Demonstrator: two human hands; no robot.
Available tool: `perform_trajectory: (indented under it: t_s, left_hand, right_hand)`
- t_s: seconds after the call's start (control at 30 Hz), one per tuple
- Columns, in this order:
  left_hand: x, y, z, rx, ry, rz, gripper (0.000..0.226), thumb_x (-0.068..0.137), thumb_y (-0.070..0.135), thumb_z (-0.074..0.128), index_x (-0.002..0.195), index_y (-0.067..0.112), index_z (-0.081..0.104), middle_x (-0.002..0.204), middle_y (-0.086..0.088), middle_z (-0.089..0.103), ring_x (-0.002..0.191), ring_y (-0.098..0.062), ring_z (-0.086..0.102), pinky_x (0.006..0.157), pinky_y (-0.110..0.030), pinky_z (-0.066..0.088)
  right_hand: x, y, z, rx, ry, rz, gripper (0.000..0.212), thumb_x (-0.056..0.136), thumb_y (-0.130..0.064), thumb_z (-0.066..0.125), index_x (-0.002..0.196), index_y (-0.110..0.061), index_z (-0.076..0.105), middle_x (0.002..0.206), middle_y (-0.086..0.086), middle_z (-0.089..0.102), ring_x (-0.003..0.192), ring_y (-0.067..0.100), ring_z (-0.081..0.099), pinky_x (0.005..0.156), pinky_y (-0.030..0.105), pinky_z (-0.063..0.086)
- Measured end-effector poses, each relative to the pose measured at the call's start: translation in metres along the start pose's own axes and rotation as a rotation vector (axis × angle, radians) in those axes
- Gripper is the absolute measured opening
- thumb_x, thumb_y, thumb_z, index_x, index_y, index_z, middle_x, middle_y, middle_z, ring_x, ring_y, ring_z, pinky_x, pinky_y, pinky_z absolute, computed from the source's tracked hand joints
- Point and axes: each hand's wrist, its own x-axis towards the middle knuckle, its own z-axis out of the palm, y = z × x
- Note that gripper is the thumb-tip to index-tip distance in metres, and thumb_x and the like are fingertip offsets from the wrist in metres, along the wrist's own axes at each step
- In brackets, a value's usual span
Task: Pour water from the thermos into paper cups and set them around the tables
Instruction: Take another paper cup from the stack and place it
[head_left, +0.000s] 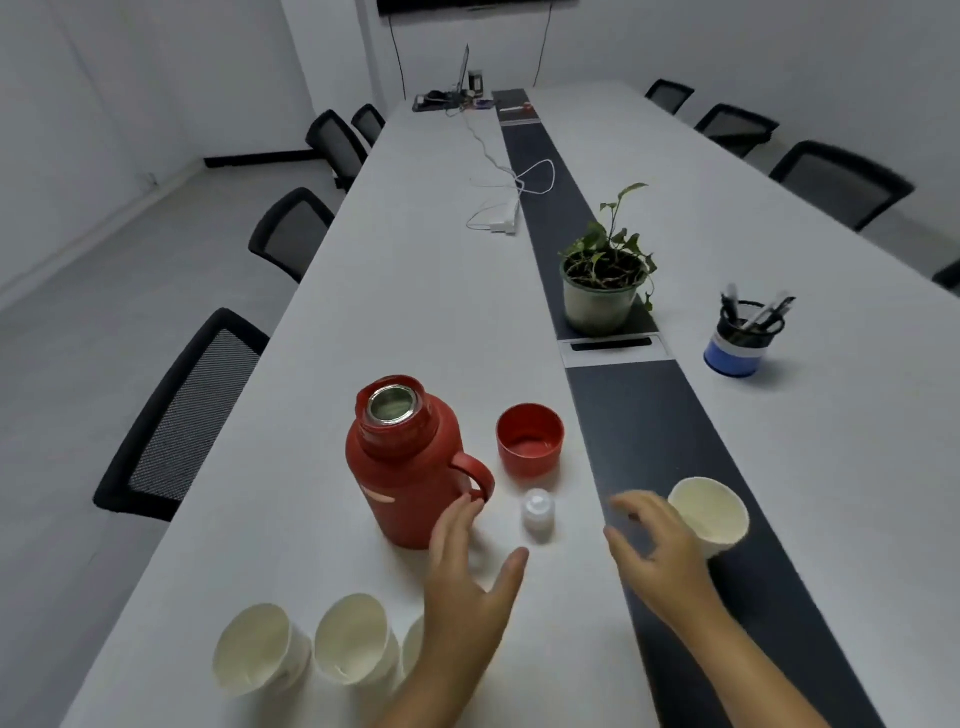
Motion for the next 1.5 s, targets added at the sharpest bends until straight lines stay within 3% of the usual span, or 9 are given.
perform_trajectory:
  t_s: [0.17,0.3,0.4,0.6,0.77,0.87,1.17,1.33,1.5]
  left_hand:
    - [-0.031,0.018,0.074,-0.006,-0.261,-0.017,0.071,0.088,0.045,0.084,0.151,0.043,0.051,0.149,0.03,0.049,0.136,0.01,0.047,0.116,-0.022,0.041]
    - [-0.027,0.024,0.138,-0.031,-0.356,-0.132,0.074,0.086,0.047,0.084,0.148,0.052,0.044,0.15,0.025,0.053,0.134,0.007,0.051,0.117,-0.03,0.046]
    - [-0.008,0.02,0.178,-0.011,-0.385,-0.221,0.093,0.083,0.048,0.086,0.163,0.035,0.039,0.164,0.014,0.046,0.148,-0.008,0.047,0.124,-0.037,0.041]
    - [0.014,0.007,0.216,-0.041,-0.434,-0.224,0.139,0.062,0.051,0.099,0.173,0.032,0.017,0.171,0.018,0.032,0.156,-0.009,0.034,0.125,-0.035,0.035]
    - [0.017,0.015,0.208,-0.113,-0.404,-0.157,0.099,0.066,0.032,0.098,0.151,0.043,0.048,0.14,0.026,0.063,0.132,0.001,0.059,0.111,-0.031,0.049]
    - [0.015,0.024,0.2,-0.143,-0.39,-0.097,0.077,0.071,0.019,0.095,0.137,0.035,0.059,0.127,0.022,0.07,0.121,-0.001,0.065,0.105,-0.031,0.055]
    - [0.003,0.036,0.19,-0.146,-0.389,-0.017,0.067,0.079,0.019,0.093,0.137,0.029,0.059,0.129,0.018,0.067,0.123,-0.007,0.064,0.101,-0.033,0.058]
    - [-0.002,0.038,0.189,-0.218,-0.45,-0.125,0.078,0.081,0.019,0.091,0.147,0.031,0.052,0.135,0.019,0.065,0.129,-0.006,0.061,0.104,-0.032,0.057]
    - [-0.011,0.027,0.193,-0.146,-0.553,-0.254,0.1,0.078,0.049,0.094,0.158,0.047,0.034,0.148,0.025,0.056,0.136,0.007,0.054,0.112,-0.021,0.047]
  right_hand:
    - [-0.027,0.066,-0.091,-0.235,0.151,0.096,0.042,0.091,-0.004,0.082,0.123,-0.028,0.07,0.126,-0.015,0.064,0.12,0.014,0.059,0.095,0.041,0.055]
    - [-0.01,0.138,-0.101,-0.356,-0.06,0.128,0.051,0.097,-0.023,0.077,0.145,-0.034,0.062,0.153,-0.007,0.051,0.141,0.024,0.05,0.116,0.048,0.044]
    - [0.008,0.163,-0.091,-0.369,-0.193,0.104,0.052,0.1,-0.028,0.072,0.15,-0.04,0.058,0.164,-0.002,0.041,0.149,0.023,0.043,0.121,0.046,0.04]
    - [0.02,0.167,-0.092,-0.364,-0.313,-0.062,0.031,0.096,-0.029,0.076,0.125,-0.039,0.076,0.143,-0.015,0.058,0.125,0.007,0.058,0.104,0.031,0.051]
    - [0.016,0.151,-0.096,-0.324,-0.357,-0.17,0.02,0.096,-0.033,0.074,0.114,-0.04,0.074,0.129,-0.025,0.059,0.107,-0.005,0.059,0.088,0.019,0.052]
    - [0.017,0.147,-0.099,-0.34,-0.376,-0.203,0.014,0.098,-0.036,0.071,0.111,-0.04,0.072,0.125,-0.022,0.06,0.101,-0.001,0.061,0.081,0.017,0.05]
    - [-0.005,0.145,-0.103,-0.286,-0.339,-0.233,0.017,0.097,-0.033,0.076,0.114,-0.036,0.074,0.128,-0.019,0.064,0.096,0.0,0.063,0.078,0.014,0.053]
    - [-0.008,0.148,-0.099,-0.264,-0.303,-0.253,0.023,0.097,-0.027,0.078,0.119,-0.032,0.072,0.13,-0.016,0.069,0.097,0.006,0.069,0.078,0.014,0.054]
    - [-0.016,0.162,-0.106,-0.229,-0.367,-0.223,0.023,0.101,-0.028,0.072,0.122,-0.035,0.074,0.107,-0.02,0.075,0.087,-0.002,0.068,0.076,0.016,0.054]
